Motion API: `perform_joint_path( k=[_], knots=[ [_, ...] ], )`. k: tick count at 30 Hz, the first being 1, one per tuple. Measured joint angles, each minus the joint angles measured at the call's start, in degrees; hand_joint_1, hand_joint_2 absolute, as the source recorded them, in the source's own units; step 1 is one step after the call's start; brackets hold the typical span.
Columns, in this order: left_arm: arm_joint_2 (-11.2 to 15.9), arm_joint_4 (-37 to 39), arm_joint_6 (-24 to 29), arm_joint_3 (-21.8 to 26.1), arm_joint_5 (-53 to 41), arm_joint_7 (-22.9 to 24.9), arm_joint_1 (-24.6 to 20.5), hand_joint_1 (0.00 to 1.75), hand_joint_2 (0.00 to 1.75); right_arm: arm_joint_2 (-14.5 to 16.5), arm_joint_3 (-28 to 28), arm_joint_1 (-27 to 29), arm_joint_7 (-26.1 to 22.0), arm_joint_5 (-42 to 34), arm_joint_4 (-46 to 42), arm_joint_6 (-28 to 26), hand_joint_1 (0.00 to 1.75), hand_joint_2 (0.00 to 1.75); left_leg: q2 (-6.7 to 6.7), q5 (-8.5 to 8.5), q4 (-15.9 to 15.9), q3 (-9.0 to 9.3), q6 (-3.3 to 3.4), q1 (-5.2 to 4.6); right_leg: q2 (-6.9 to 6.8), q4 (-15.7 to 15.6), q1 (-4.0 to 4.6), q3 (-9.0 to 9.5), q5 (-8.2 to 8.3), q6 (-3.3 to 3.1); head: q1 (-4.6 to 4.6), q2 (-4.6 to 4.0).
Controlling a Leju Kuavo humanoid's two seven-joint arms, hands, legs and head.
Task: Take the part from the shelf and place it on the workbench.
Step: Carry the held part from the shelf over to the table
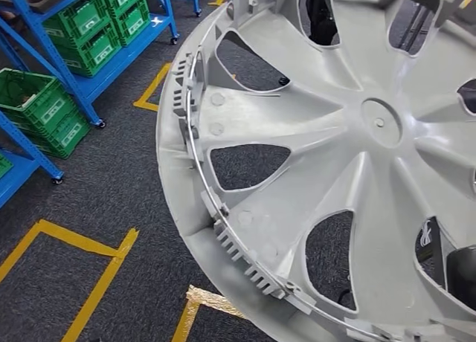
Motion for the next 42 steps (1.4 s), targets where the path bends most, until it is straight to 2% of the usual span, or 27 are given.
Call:
perform_joint_path(
  k=[1,2,4,6,8,9,11,13,15,16,17,19,21,22,24,26,28,29,30,31,33,35,36,37,39,40,42],
  knots=[
    [0.01,0.00,0.10,0.00,0.03,0.20,0.05,0.00,1.75,0.00,-0.01,0.02,0.00,0.00,0.00,0.01,1.75,1.75,-0.07,1.11,-0.60,0.21,0.05,0.02,0.79,0.02,-0.01,0.03,0.03,0.03,0.00,0.00],
    [0.02,-0.01,0.19,0.02,0.18,0.52,0.05,0.00,1.75,0.00,-0.01,0.04,0.01,0.00,0.00,0.01,1.75,1.75,-0.37,3.18,-3.39,1.40,0.15,0.07,1.54,0.03,-0.03,0.11,0.06,0.09,0.00,0.00],
    [0.02,-0.01,0.00,0.33,1.41,1.58,-0.05,0.00,1.75,0.00,-0.01,0.04,0.03,0.00,0.00,0.00,1.75,1.75,-2.54,7.07,-11.25,4.77,0.40,0.34,2.89,0.14,-0.02,0.11,0.11,0.37,0.01,0.00],
    [-0.07,0.00,-0.70,1.41,4.13,3.20,-0.23,0.00,1.75,0.00,-0.01,0.04,0.15,0.00,0.00,0.00,1.75,1.75,-4.33,8.13,-15.51,6.47,0.62,0.44,4.00,0.22,-0.06,-0.31,0.32,0.98,-0.02,0.00],
    [-0.26,0.00,-1.18,3.13,6.89,4.92,-0.42,0.00,1.75,-0.01,-0.01,0.13,0.38,0.00,0.00,0.00,1.75,1.75,-3.81,8.14,-16.08,6.54,1.07,0.28,5.00,-0.01,-0.27,-0.86,0.74,1.83,-0.04,0.00],
    [-0.37,-0.01,-1.21,3.93,7.76,5.58,-0.50,0.00,1.75,-0.01,-0.01,0.22,0.49,0.01,0.00,-0.01,1.75,1.75,-3.23,8.36,-16.34,6.58,1.47,0.27,4.73,0.06,-0.34,-1.15,0.69,2.16,-0.02,0.00],
    [-0.50,-0.03,-1.05,5.06,8.25,6.21,-0.58,0.00,1.75,-0.03,-0.01,0.27,0.67,0.01,0.01,-0.01,1.75,1.75,-2.02,8.77,-16.84,6.62,2.26,0.37,2.36,2.78,-0.23,-2.80,-1.07,2.54,0.22,0.00],
    [-0.44,-0.07,-0.72,5.66,7.79,6.29,-0.51,0.00,1.75,-0.04,-0.02,0.21,0.77,0.01,0.02,0.00,1.75,1.75,-0.70,8.84,-16.92,6.50,2.61,0.21,-0.33,10.22,-0.18,-6.33,-4.78,2.77,0.44,0.00],
    [-0.34,-0.11,-0.40,5.90,7.01,6.14,-0.37,0.00,1.75,-0.04,-0.03,0.26,0.83,0.00,0.02,0.00,1.75,1.75,0.83,8.79,-16.89,6.44,2.69,-0.01,-1.07,16.23,-0.22,-9.03,-6.77,2.96,0.44,0.00],
    [-0.32,-0.13,-0.27,5.91,6.56,5.93,-0.36,0.00,1.75,-0.04,-0.04,0.30,0.85,0.00,0.02,0.00,1.75,1.75,1.51,8.77,-16.88,6.43,2.68,-0.08,-1.22,16.13,-0.21,-8.81,-6.24,2.95,0.46,0.00],
    [-0.30,-0.13,-0.15,5.91,6.02,5.61,-0.40,0.00,1.75,-0.04,-0.04,0.34,0.86,0.00,0.02,0.01,1.75,1.75,2.13,8.74,-16.88,6.46,2.65,-0.13,-1.48,13.65,-0.20,-7.31,-4.80,2.87,0.44,0.00],
    [-0.30,-0.14,0.06,5.87,5.02,4.87,-0.56,0.00,1.75,-0.04,-0.05,0.35,0.87,-0.01,0.02,0.01,1.75,1.75,3.11,8.60,-16.85,6.66,2.42,-0.26,-3.51,5.24,0.04,-2.45,-1.88,2.47,0.45,0.00],
    [-0.29,-0.15,0.16,5.84,4.46,4.42,-0.62,0.00,1.75,-0.04,-0.05,0.32,0.87,-0.02,-0.01,-0.01,1.75,1.75,3.88,8.36,-16.76,6.89,1.93,-0.50,-5.41,0.06,0.38,0.72,-0.94,1.98,0.39,0.00],
    [-0.28,-0.15,0.18,5.83,4.36,4.31,-0.61,0.00,1.75,-0.04,-0.05,0.34,0.87,-0.02,-0.01,0.00,1.75,1.75,4.29,8.29,-16.77,6.99,1.65,-0.57,-5.59,-0.38,0.55,0.89,-1.15,1.74,0.34,0.00],
    [-0.29,-0.15,0.21,5.82,4.29,4.19,-0.63,0.00,1.75,-0.04,-0.05,0.41,0.87,-0.03,-0.05,-0.01,1.75,1.75,5.04,8.10,-16.78,7.24,0.97,-0.50,-4.33,-0.62,0.50,0.74,-0.81,1.19,0.33,0.00],
    [-0.25,-0.15,0.23,5.81,4.28,4.15,-0.67,0.00,1.75,-0.04,-0.05,0.42,0.87,-0.04,-0.08,-0.01,1.75,1.75,3.48,6.42,-14.90,6.74,0.37,-0.32,-3.20,-1.05,0.26,0.97,-0.41,0.48,0.18,0.00],
    [-0.22,-0.15,0.24,5.81,4.27,4.14,-0.57,0.00,1.75,-0.04,-0.05,0.43,0.88,-0.04,-0.08,0.00,1.75,1.75,0.79,2.67,-8.56,4.23,0.09,-0.17,-2.00,-1.21,0.16,1.20,-0.16,-0.01,-0.09,0.00],
    [-0.22,-0.15,0.24,5.81,4.27,4.14,-0.47,0.00,1.75,-0.04,-0.05,0.44,0.88,-0.04,-0.07,0.00,1.75,1.75,0.13,0.88,-4.60,2.54,0.05,-0.13,-1.29,-1.18,0.20,1.18,-0.12,-0.13,-0.18,0.00],
    [-0.21,-0.15,0.25,5.81,4.27,4.14,-0.38,0.00,1.75,-0.04,-0.05,0.45,0.88,-0.04,-0.07,-0.01,1.75,1.75,-0.10,-0.11,-1.57,1.18,0.04,-0.11,-0.52,-1.13,0.26,1.19,-0.12,-0.17,-0.20,0.00],
    [-0.20,-0.15,0.25,5.81,4.27,4.14,-0.32,0.00,1.75,-0.04,-0.05,0.46,0.87,-0.04,-0.07,-0.01,1.75,1.75,-0.15,0.02,-0.32,0.52,0.07,-0.10,0.25,-1.05,0.30,1.20,-0.12,-0.17,-0.20,0.00],
    [-0.14,-0.15,0.27,5.81,4.26,4.13,-0.33,0.00,1.75,-0.04,-0.05,0.47,0.89,-0.04,-0.07,-0.01,1.75,1.75,-0.50,3.55,-4.38,2.00,0.25,-0.06,1.75,-0.83,0.31,1.29,-0.19,-0.10,-0.22,0.00],
    [-0.09,-0.15,0.26,5.80,4.14,4.02,-0.36,0.00,1.75,-0.04,-0.05,0.43,0.89,-0.04,-0.07,-0.01,1.75,1.75,-2.51,7.42,-12.10,5.13,0.55,0.15,3.09,-0.53,0.31,1.24,-0.31,0.16,-0.20,0.00],
    [-0.09,-0.15,0.26,5.79,4.00,3.93,-0.37,0.00,1.75,-0.04,-0.05,0.40,0.88,-0.04,-0.07,0.00,1.75,1.75,-3.50,8.25,-14.71,6.20,0.68,0.24,3.70,-0.39,0.31,1.03,-0.30,0.42,-0.21,0.00],
    [-0.10,-0.15,0.26,5.78,3.84,3.81,-0.39,0.00,1.75,-0.04,-0.05,0.39,0.87,-0.04,-0.07,0.00,1.75,1.75,-4.22,8.31,-15.93,6.66,0.78,0.25,4.25,-0.31,0.25,0.73,-0.22,0.74,-0.17,0.00],
    [-0.17,-0.15,0.26,5.72,3.42,3.50,-0.44,0.00,1.75,-0.04,-0.06,0.46,0.87,-0.05,-0.09,0.00,1.75,1.75,-3.77,8.19,-16.39,6.72,1.11,0.15,5.26,-0.35,0.08,0.03,0.06,1.48,-0.16,0.00],
    [-0.21,-0.16,0.27,5.68,3.19,3.29,-0.48,0.00,1.75,-0.04,-0.08,0.55,0.87,-0.05,-0.11,-0.01,1.75,1.75,-3.20,8.37,-16.64,6.75,1.43,0.17,4.98,-0.11,0.05,-0.35,-0.13,1.78,-0.11,0.00],
    [-0.30,-0.19,0.31,5.58,2.69,2.97,-0.53,0.00,1.75,-0.04,-0.14,0.58,0.85,-0.08,-0.12,-0.01,1.75,1.75,-1.94,8.70,-17.11,6.79,2.15,0.29,2.66,3.04,0.16,-2.16,-2.11,2.23,0.10,0.00]
  ],
)
